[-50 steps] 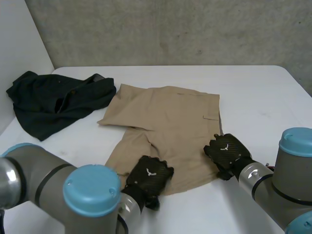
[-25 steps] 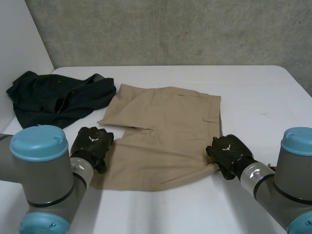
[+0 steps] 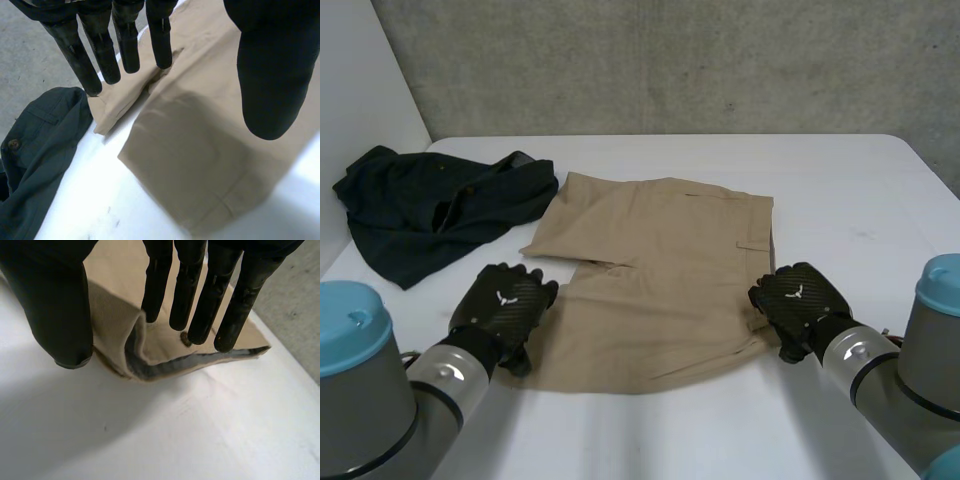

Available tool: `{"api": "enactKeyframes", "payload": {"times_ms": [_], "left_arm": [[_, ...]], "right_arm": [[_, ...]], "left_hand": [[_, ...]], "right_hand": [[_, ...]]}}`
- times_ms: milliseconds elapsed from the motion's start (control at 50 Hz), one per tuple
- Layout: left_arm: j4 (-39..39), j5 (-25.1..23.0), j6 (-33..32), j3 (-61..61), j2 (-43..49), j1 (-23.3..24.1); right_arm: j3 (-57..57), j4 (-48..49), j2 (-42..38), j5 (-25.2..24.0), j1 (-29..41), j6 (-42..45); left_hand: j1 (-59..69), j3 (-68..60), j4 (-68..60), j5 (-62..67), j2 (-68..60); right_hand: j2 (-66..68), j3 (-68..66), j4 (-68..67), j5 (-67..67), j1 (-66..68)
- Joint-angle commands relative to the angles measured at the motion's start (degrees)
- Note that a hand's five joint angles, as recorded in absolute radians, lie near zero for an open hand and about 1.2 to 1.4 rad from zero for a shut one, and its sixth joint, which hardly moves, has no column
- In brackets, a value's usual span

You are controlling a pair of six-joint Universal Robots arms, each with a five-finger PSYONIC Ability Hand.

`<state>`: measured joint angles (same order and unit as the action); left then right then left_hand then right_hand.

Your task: Fold the laundry.

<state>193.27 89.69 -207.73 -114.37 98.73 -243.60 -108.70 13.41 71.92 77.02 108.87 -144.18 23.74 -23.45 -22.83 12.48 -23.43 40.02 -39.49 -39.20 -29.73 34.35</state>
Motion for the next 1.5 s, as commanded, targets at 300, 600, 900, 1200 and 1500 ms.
{"api": "enactKeyframes", "payload": {"times_ms": [300,600,900,1200,1500], "left_arm": [[-0.3,-4.4,-6.8,-3.0,3.1,-9.1],[2.0,-4.9,-6.7,-0.4,10.2,-8.4],[3.0,-4.9,-5.8,0.8,9.6,-7.8],[1.6,-4.9,-0.7,0.8,4.4,-7.5],[-8.6,-8.5,4.4,2.2,1.6,-7.4]], "right_arm": [[-3.8,-3.0,3.0,-0.8,0.7,-0.1],[-3.0,1.2,-2.4,-0.3,0.4,0.0],[-1.9,3.0,-3.8,0.1,0.5,-0.1],[-0.9,2.6,-4.6,1.0,0.7,0.0],[0.0,-6.0,1.6,0.8,-0.1,1.4]], "left_hand": [[4.1,-4.4,-5.0,5.4,-4.4],[10.0,-10.3,-10.9,11.3,-10.3],[56.3,-56.6,-57.2,57.5,-56.6],[56.3,-56.6,-57.2,57.5,-56.6],[56.3,-56.6,-57.2,57.5,-56.6]], "right_hand": [[1.3,-1.9,-2.2,-1.6,7.0],[4.7,-5.2,-5.5,-5.0,10.4],[27.8,-28.3,-28.6,-28.1,33.4],[12.8,-13.3,-13.6,-13.1,18.4],[40.0,-40.5,-40.8,-40.3,45.6]]}}
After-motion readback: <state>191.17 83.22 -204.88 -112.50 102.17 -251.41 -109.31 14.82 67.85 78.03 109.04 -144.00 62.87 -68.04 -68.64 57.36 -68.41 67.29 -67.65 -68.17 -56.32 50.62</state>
